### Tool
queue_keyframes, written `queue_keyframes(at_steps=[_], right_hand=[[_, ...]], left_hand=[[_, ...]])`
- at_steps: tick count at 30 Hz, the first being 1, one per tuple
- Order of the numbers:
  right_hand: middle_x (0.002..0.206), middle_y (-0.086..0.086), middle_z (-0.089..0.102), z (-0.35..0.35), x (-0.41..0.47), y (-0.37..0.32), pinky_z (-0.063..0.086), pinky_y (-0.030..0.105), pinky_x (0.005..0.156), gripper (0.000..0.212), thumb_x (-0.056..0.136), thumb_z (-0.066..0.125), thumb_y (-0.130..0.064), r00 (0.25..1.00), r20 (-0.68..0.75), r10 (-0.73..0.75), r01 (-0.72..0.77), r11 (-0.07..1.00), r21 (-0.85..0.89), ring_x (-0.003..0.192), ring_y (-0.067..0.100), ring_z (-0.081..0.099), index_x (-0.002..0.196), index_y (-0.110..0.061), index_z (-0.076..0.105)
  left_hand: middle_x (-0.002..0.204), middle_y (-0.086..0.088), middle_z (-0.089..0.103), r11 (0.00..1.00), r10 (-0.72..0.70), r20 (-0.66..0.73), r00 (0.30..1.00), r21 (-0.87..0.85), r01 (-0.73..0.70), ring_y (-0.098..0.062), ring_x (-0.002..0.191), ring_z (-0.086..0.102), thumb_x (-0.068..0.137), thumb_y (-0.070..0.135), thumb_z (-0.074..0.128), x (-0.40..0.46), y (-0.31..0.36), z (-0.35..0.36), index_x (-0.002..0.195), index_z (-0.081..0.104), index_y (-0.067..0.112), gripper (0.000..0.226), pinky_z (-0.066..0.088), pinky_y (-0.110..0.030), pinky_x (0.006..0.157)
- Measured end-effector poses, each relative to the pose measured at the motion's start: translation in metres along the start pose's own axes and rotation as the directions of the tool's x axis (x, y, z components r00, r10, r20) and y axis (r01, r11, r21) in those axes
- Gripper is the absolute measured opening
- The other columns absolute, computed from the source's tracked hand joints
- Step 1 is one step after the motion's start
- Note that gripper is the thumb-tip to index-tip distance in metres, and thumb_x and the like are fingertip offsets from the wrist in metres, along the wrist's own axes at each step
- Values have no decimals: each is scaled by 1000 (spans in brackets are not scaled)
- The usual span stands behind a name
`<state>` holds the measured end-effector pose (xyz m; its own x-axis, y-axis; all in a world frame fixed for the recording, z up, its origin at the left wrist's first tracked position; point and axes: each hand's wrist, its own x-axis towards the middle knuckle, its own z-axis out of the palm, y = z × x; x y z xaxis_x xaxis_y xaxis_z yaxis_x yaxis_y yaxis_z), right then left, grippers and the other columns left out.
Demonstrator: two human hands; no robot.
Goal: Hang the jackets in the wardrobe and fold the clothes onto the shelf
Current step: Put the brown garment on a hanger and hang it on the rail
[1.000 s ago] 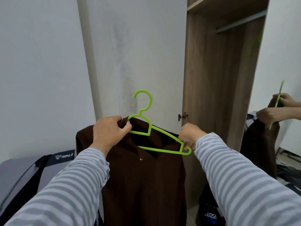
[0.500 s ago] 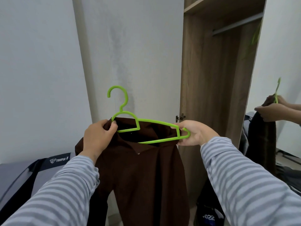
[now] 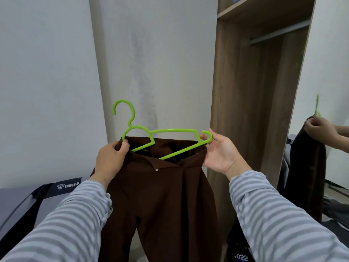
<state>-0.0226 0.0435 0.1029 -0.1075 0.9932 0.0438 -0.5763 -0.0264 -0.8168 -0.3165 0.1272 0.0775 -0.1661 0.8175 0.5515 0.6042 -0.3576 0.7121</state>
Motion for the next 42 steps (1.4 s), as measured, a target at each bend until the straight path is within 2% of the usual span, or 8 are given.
queue_keyframes(at_steps=[5,10,15,24,27,30,37,42], right_hand=[[84,10,70,1,0,2,50,50,86,34,87,57,-46,999,36,4,-4,1000,-5,91,33,69,73,-16,67],[91,16,71,4,0,1,59,47,71,48,37,97,-20,993,112,26,-27,1000,1,85,34,72,77,-7,73],[90,17,71,15,0,-2,60,42,71,7,72,69,-10,996,60,61,-57,996,-62,79,27,72,74,-4,70],[81,9,56,23,13,2,50,36,68,33,88,55,9,966,-258,-13,-73,943,-324,69,19,54,77,-18,42],[74,3,52,26,19,10,45,28,53,36,82,64,7,873,-407,-267,-83,742,-665,63,16,50,71,-19,43],[87,5,60,41,27,18,53,34,66,24,80,64,0,775,-380,-505,-95,502,-860,73,21,57,74,-20,52],[122,7,60,70,27,34,53,27,59,54,84,64,-11,889,-238,-391,-21,485,-874,99,23,61,136,-17,49],[97,-2,65,67,21,42,49,33,88,27,90,55,-28,839,-75,-540,19,167,-986,102,19,60,116,-25,63]], left_hand=[[64,-9,54,1000,3,19,1000,-13,-2,-29,69,51,85,51,42,5,0,-3,67,52,5,50,33,-34,58],[63,-7,51,991,82,-2,997,107,-81,-32,69,50,97,37,43,10,-2,-14,62,41,15,41,32,-35,61],[63,-8,51,954,160,-18,987,260,-150,-34,68,50,99,34,38,17,-5,-20,66,37,15,38,34,-37,63],[70,-9,57,787,289,-95,952,590,-180,-35,77,55,98,33,37,19,9,-22,76,49,12,32,30,-37,70],[77,-11,64,735,338,-96,936,648,-199,-34,78,56,97,32,41,18,16,-19,80,55,11,30,32,-39,70],[84,-11,66,727,292,-110,950,671,-146,-33,84,57,97,33,39,15,29,-10,85,58,12,31,33,-40,75],[99,-10,66,773,180,-151,972,633,-45,-32,97,56,100,38,29,11,46,8,97,58,13,38,32,-39,79],[89,-10,65,814,280,-124,952,557,-166,-32,91,56,99,40,33,14,62,8,91,57,14,36,29,-38,74]])
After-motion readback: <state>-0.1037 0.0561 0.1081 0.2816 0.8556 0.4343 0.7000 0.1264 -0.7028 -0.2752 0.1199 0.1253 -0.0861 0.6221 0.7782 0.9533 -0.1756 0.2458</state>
